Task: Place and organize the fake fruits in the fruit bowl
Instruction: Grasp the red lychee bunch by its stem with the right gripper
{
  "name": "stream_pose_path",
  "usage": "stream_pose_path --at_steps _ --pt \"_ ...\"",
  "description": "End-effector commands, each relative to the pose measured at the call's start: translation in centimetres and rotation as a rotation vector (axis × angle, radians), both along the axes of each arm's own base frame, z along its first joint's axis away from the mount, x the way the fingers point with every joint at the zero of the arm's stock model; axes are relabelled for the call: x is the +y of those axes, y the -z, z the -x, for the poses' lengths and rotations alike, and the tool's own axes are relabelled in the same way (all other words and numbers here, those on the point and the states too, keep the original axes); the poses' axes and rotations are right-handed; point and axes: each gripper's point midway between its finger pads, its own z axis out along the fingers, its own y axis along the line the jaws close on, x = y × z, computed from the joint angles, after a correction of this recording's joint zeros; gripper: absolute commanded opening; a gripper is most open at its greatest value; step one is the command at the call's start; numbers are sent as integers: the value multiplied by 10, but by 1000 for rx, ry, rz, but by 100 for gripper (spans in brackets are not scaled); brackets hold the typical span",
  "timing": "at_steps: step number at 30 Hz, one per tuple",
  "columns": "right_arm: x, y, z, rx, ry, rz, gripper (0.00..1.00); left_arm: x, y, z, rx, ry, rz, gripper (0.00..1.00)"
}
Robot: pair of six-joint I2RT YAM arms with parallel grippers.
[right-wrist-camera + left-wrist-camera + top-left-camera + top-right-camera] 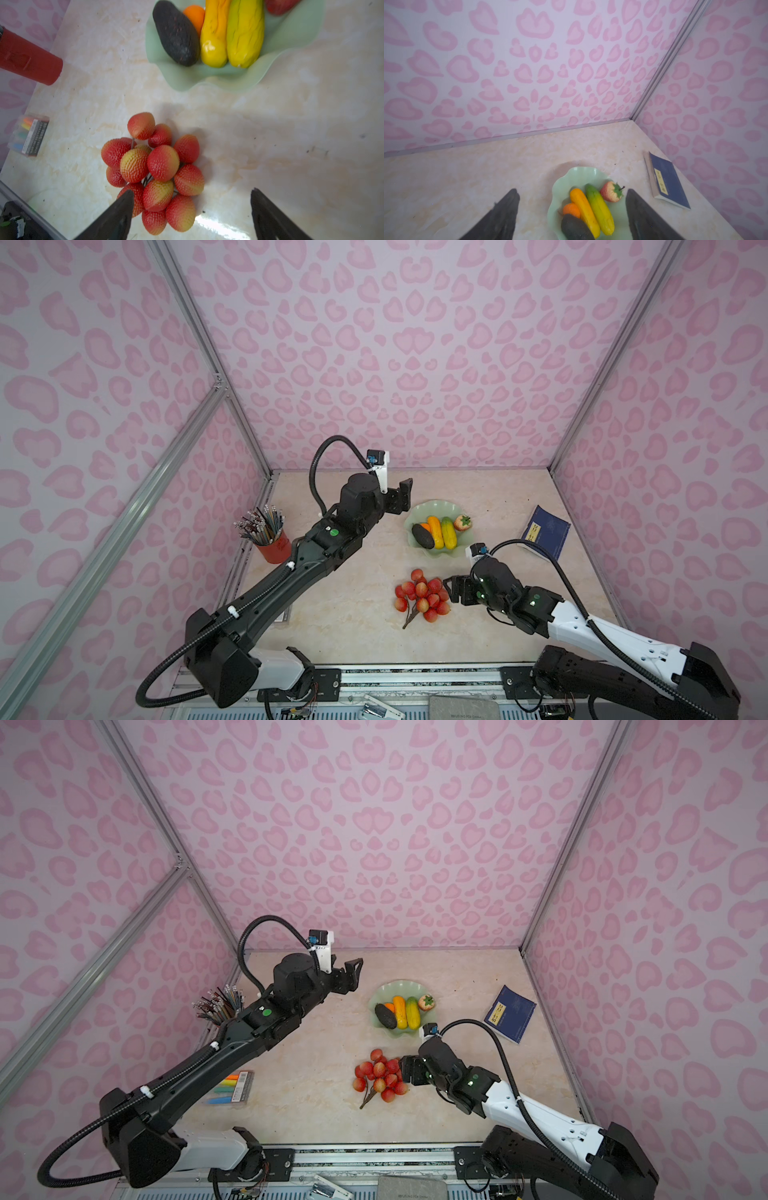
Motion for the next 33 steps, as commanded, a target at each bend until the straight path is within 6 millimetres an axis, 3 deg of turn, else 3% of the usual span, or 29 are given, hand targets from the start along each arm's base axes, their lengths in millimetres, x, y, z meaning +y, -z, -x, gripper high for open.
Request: stream_pose_path --at_steps 1,7,12,18,22,25,28,31,33 --pt "17 5 -3 26 51 -75 87 51 2 14 -41 -179 57 86" --pt "48 16 -18 59 -11 -33 87 126 61 59 30 -389 82 91" --pt "92 32 -28 108 -100 -66 83 167 94 99 67 -481 99 92" --pt "165 39 -42 115 -285 -11 80 198 101 138 51 -529 198 93" --pt "192 37 -58 89 -345 37 79 206 97 150 4 -515 262 94" --pt "198 22 -66 37 -365 77 79 205 96 154 -9 -495 269 94" --pt "189 -1 -65 -11 -362 112 77 204 98 153 -2 -487 246 94" --pt "169 -21 -46 -41 -375 146 73 203 100 152 7 -490 233 94" --pt "155 -25 -22 -48 -407 188 72 202 101 150 6 -491 227 94"
